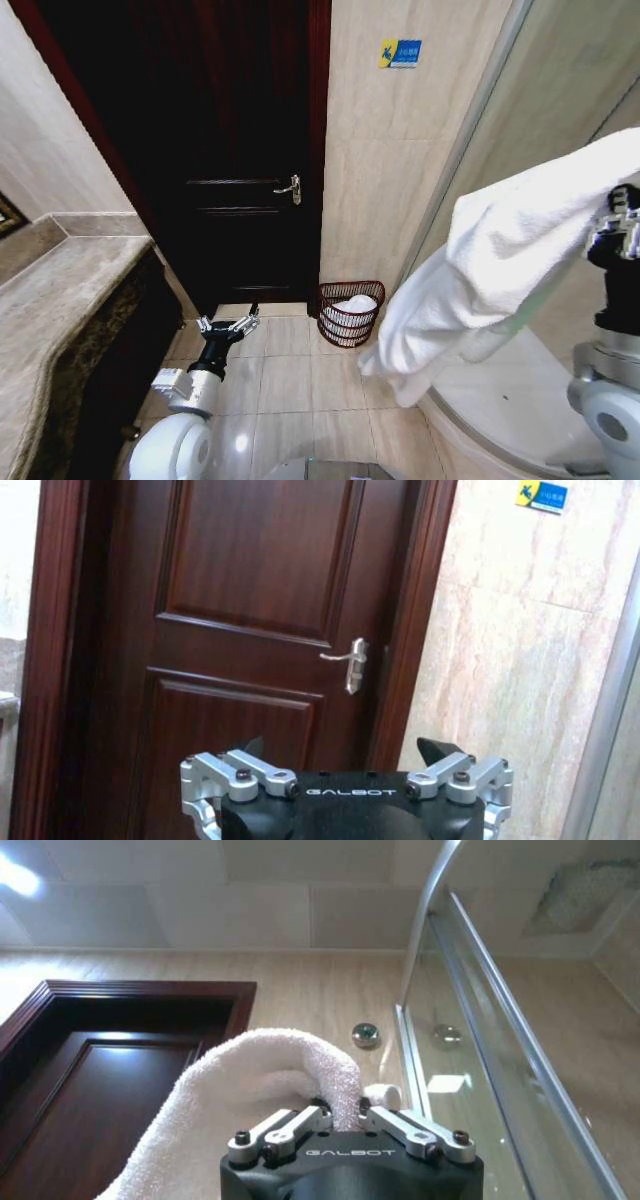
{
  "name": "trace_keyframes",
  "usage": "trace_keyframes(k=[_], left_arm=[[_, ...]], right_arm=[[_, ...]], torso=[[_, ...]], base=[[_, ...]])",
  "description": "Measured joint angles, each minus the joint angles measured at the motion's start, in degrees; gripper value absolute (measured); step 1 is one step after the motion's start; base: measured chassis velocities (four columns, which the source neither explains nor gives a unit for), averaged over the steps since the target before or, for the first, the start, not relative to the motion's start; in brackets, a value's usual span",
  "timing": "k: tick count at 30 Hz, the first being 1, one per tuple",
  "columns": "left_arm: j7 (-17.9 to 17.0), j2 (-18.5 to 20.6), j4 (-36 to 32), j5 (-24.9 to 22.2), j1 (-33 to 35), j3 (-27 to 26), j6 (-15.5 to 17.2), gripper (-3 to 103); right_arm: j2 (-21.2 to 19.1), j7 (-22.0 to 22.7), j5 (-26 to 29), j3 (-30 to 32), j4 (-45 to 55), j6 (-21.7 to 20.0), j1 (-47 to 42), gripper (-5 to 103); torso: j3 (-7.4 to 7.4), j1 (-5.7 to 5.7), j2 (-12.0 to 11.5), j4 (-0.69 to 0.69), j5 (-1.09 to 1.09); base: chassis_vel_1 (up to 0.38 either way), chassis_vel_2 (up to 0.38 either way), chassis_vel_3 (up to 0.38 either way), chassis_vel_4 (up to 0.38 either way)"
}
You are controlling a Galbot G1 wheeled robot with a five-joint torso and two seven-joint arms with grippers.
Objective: Discard the used towel into the hamper.
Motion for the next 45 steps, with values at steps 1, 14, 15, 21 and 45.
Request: trace_keyframes(k=[1,14,15,21,45], left_arm=[[0.0,0.0,0.0,0.0,0.0,0.0,0.0,100],[0.0,0.0,0.0,0.0,0.0,0.0,0.0,100],[0.0,0.0,0.0,0.0,0.0,0.0,0.0,100],[0.0,0.0,0.0,0.0,0.0,0.0,0.0,100],[0.0,0.0,0.0,0.0,0.0,0.0,0.0,100]], right_arm=[[0.0,0.0,-0.2,-0.1,0.0,0.0,0.0,7],[0.1,0.0,-0.7,-1.0,0.0,0.0,0.2,7],[0.1,0.2,-0.4,-1.3,0.0,0.0,0.3,7],[0.3,0.5,-0.2,-1.8,0.0,-0.1,0.6,7],[0.2,1.5,-2.2,-1.2,0.0,2.8,1.0,7]], torso=[[0.00,0.00,0.0,0.00,-0.01],[0.00,0.00,0.0,0.00,-0.01],[0.00,0.00,0.0,0.00,-0.02],[0.00,0.00,0.0,0.01,-0.02],[0.00,0.00,0.0,0.01,0.00]], base=[[0.000,0.000,0.000,0.000],[0.070,0.072,-0.074,-0.073],[0.071,0.095,-0.088,-0.093],[0.029,0.040,-0.026,-0.022],[0.036,0.038,0.037,0.032]])
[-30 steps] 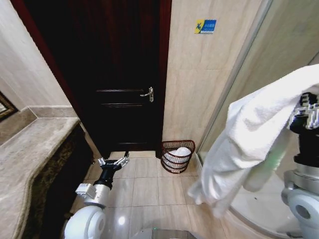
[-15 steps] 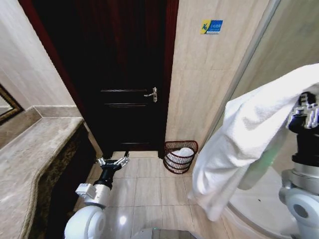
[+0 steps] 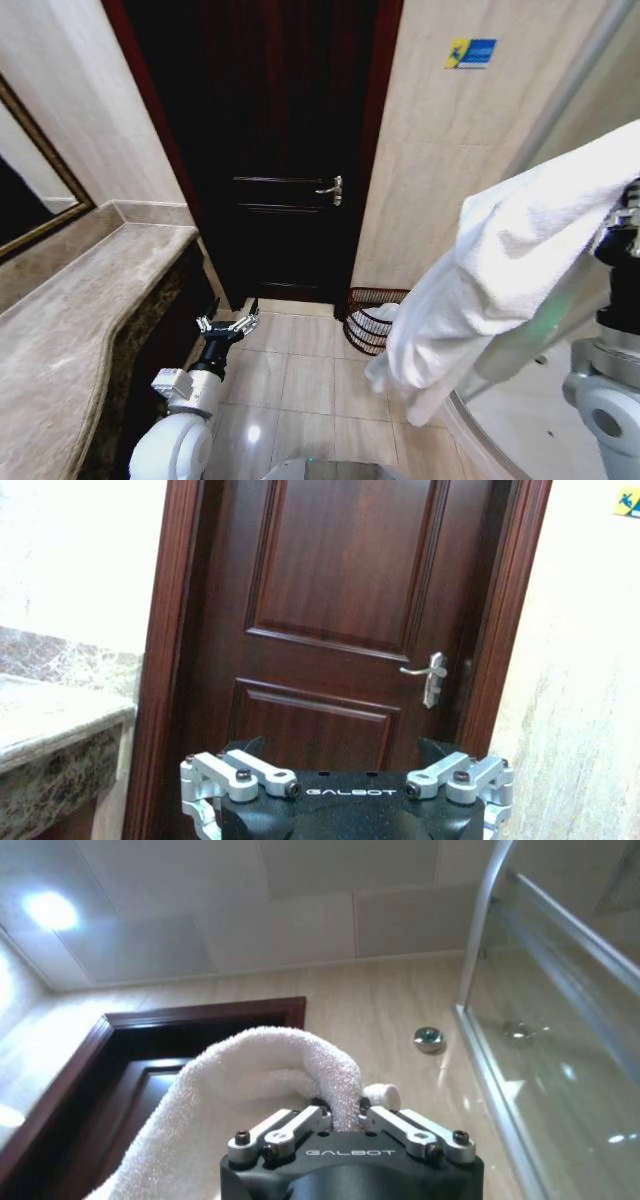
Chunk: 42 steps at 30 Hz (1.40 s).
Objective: Discard the used towel into the hamper.
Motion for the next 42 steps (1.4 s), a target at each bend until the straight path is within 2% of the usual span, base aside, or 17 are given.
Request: trace_keyframes(k=[3,6,24,42], left_arm=[[0.0,0.0,0.0,0.0,0.0,0.0,0.0,100],[0.0,0.0,0.0,0.0,0.0,0.0,0.0,100],[0.0,0.0,0.0,0.0,0.0,0.0,0.0,100],[0.0,0.0,0.0,0.0,0.0,0.0,0.0,100]], right_arm=[[0.9,1.2,-4.0,0.0,0.0,-1.5,-0.1,7],[1.1,1.4,-4.6,-0.3,0.0,-1.7,-0.1,7],[1.1,1.0,-4.4,-0.4,0.0,-1.6,0.0,7],[1.7,1.0,-5.8,-1.1,0.0,0.7,-0.7,7]], torso=[[0.00,0.00,0.0,0.00,0.01],[0.00,0.00,0.0,-0.01,0.00],[0.00,0.01,0.0,-0.01,0.00],[0.00,-0.01,0.0,0.00,0.00]], base=[[0.000,0.000,0.000,0.000],[0.000,0.000,0.000,0.000],[-0.060,0.060,0.056,-0.060],[-0.014,0.020,0.019,-0.020]])
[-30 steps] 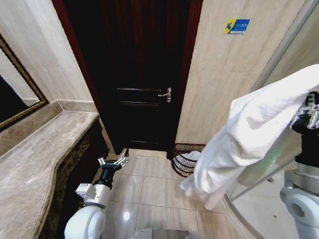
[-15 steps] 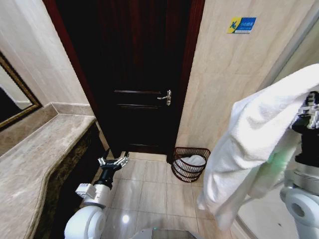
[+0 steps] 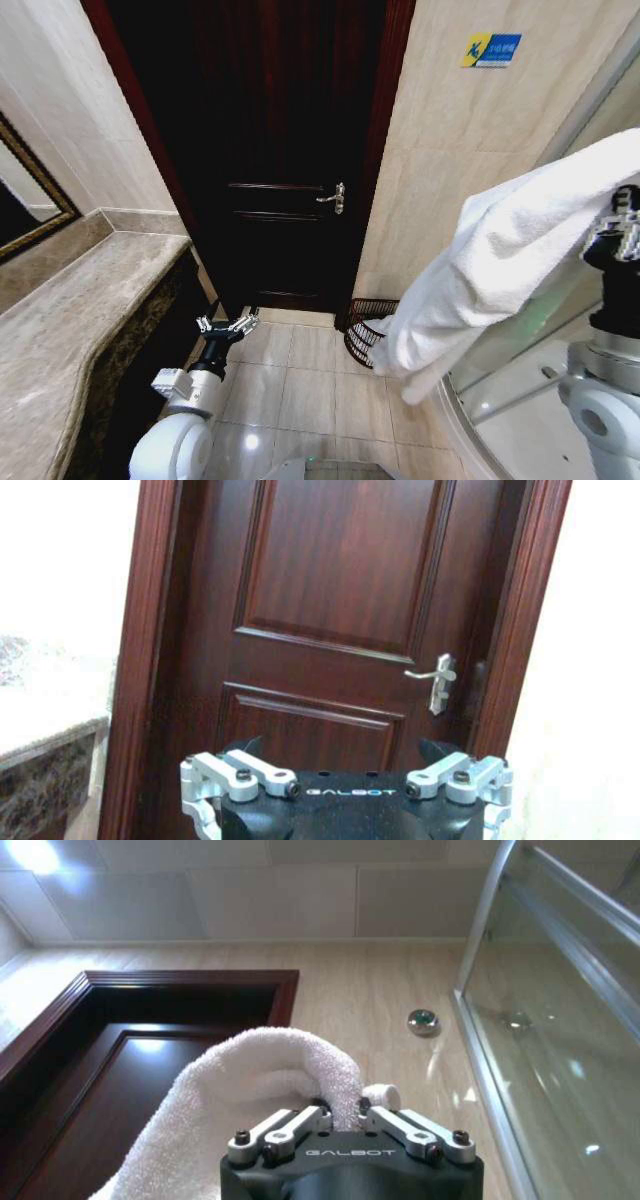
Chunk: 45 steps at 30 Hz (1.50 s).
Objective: Discard the used towel into the hamper.
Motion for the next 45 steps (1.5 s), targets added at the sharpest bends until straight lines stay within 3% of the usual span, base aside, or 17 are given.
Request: trace_keyframes(k=[45], left_arm=[[0.0,0.0,0.0,0.0,0.0,0.0,0.0,100]], right_arm=[[0.7,-1.1,-1.1,0.4,0.0,-1.1,0.3,7]], torso=[[0.00,0.00,0.0,0.00,0.00]], base=[[-0.043,0.043,0.043,-0.039]])
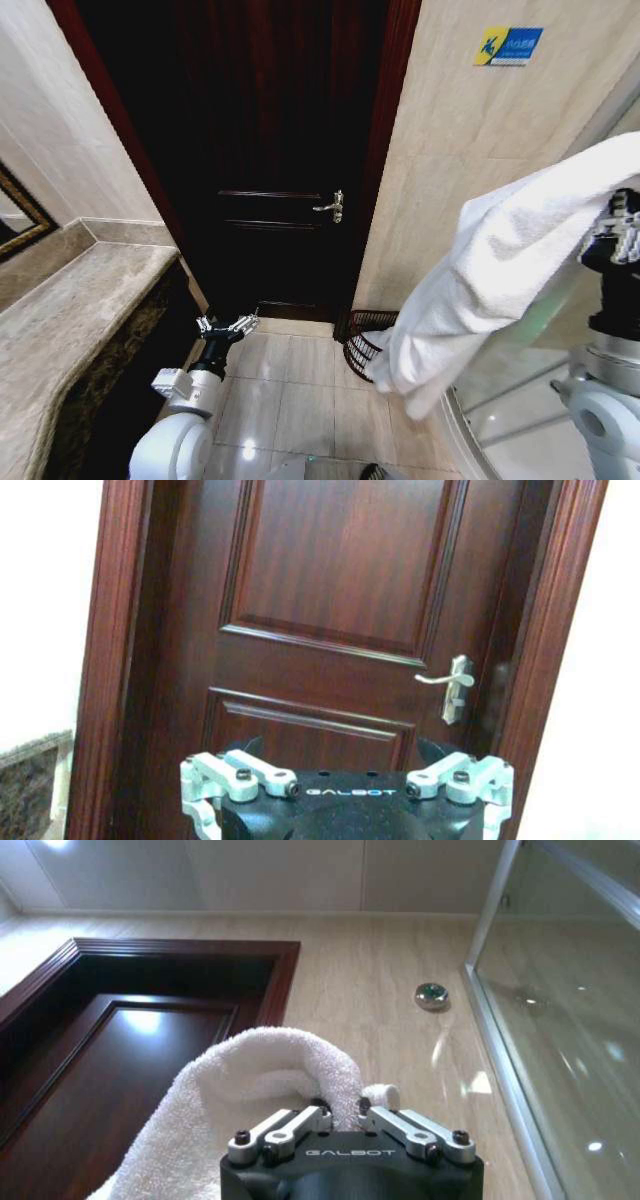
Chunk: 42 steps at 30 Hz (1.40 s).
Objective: Discard the used towel into the hamper.
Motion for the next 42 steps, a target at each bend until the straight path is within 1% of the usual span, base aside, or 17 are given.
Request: trace_keyframes(k=[28,34,39,40,42], left_arm=[[0.0,0.0,0.0,0.0,0.0,0.0,0.0,100],[0.0,0.0,0.0,0.0,0.0,0.0,0.0,100],[0.0,0.0,0.0,0.0,0.0,0.0,0.0,100],[0.0,0.0,0.0,0.0,0.0,0.0,0.0,100],[0.0,0.0,0.0,0.0,0.0,0.0,0.0,100]], right_arm=[[-0.6,-0.1,0.4,0.4,0.0,0.0,0.6,7],[-2.1,0.1,1.7,2.2,0.0,-0.1,1.2,7],[-4.9,0.6,4.0,4.3,-0.3,-1.1,2.6,7],[-5.4,0.7,4.5,4.3,-0.4,-1.1,2.8,7],[-5.8,0.7,4.6,4.3,-0.6,-1.1,3.0,7]], torso=[[0.00,0.00,0.0,0.00,0.01],[0.01,0.02,0.0,0.00,0.01],[0.00,0.01,0.0,0.00,-0.01],[0.00,0.01,0.0,0.01,0.01],[0.00,0.01,0.0,0.00,0.02]], base=[[-0.080,0.086,0.083,-0.090],[-0.104,0.085,0.089,-0.098],[-0.098,0.085,0.087,-0.075],[-0.087,0.073,0.078,-0.070],[-0.079,0.075,0.078,-0.074]])
